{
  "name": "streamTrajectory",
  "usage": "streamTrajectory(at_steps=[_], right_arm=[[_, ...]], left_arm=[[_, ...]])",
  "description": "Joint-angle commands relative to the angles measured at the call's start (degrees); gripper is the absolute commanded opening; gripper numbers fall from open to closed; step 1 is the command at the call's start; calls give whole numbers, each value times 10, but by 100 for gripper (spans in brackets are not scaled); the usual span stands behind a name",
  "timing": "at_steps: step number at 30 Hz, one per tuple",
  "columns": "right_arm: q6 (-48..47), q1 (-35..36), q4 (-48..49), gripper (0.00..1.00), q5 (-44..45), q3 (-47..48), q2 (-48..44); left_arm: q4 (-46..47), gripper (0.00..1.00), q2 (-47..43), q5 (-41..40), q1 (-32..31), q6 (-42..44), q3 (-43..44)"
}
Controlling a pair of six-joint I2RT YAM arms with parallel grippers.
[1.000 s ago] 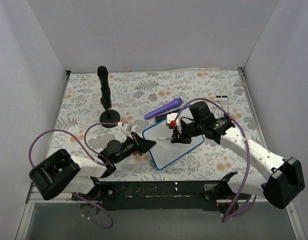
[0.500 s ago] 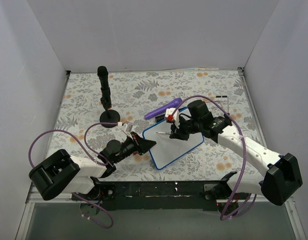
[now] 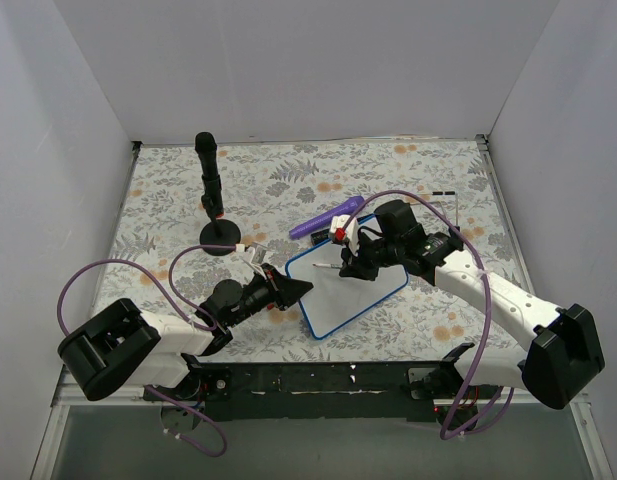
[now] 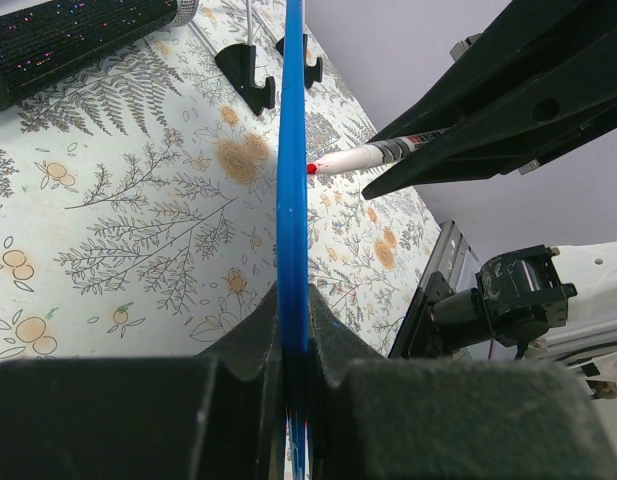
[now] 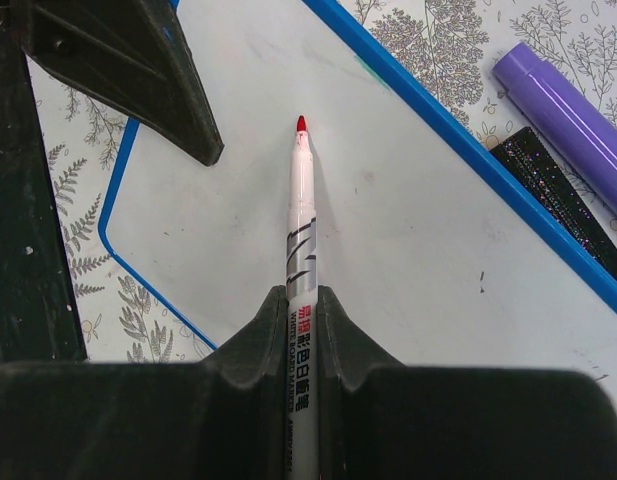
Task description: Write a sentence on the whiteboard
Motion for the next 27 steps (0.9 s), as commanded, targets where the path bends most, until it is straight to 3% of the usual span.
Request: streamTrajectory(at_steps=[1, 27], right_arm=[[-8, 4, 17, 1, 12, 2, -7], [-72, 4, -45, 1, -29, -17, -18]], left_arm=[[28, 0, -17, 7, -2, 21, 10], [28, 0, -18, 3, -2, 27, 3]])
